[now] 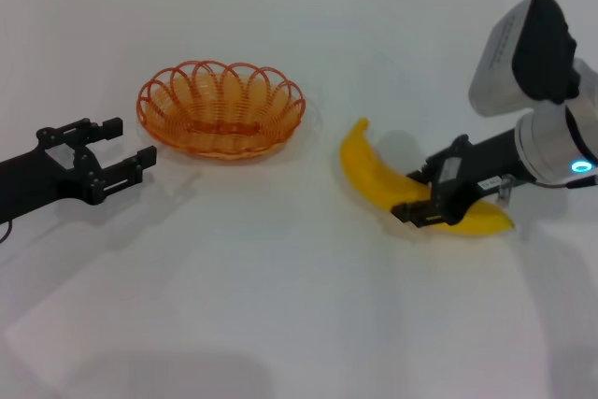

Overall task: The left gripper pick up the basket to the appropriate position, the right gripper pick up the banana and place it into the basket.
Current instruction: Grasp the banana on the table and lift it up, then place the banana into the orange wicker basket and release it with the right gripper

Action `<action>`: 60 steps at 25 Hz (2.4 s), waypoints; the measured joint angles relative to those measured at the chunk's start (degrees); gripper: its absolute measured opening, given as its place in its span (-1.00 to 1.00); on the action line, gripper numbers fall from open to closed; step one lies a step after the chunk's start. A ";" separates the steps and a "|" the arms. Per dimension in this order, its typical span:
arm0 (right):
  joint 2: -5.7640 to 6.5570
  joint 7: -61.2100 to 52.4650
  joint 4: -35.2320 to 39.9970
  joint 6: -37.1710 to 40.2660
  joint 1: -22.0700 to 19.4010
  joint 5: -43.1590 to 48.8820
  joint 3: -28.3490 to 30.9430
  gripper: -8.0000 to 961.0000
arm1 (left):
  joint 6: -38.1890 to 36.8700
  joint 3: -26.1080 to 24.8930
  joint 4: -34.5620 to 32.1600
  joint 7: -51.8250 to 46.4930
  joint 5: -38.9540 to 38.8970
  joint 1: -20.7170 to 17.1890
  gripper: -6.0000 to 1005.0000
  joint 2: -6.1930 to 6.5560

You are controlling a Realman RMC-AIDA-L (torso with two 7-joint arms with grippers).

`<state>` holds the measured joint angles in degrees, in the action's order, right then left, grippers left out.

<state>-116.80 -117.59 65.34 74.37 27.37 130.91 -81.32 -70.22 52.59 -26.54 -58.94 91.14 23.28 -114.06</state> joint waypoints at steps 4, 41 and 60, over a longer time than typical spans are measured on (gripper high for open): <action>0.06 2.81 0.17 -0.02 0.14 -3.85 1.76 0.02 | 0.00 0.00 0.07 0.09 0.00 -0.03 0.32 -0.01; -0.62 44.80 -19.65 -29.21 14.72 -49.28 -18.16 0.02 | 0.00 0.32 0.02 0.32 0.38 1.16 0.32 -0.87; -1.00 46.07 -23.64 -45.69 18.71 -53.02 -31.46 0.03 | -0.36 0.32 0.23 0.37 0.66 2.04 0.32 -1.27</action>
<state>-117.80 -71.52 41.70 28.68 46.07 77.89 -112.78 -70.58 52.91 -26.31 -58.58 91.81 25.32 -115.33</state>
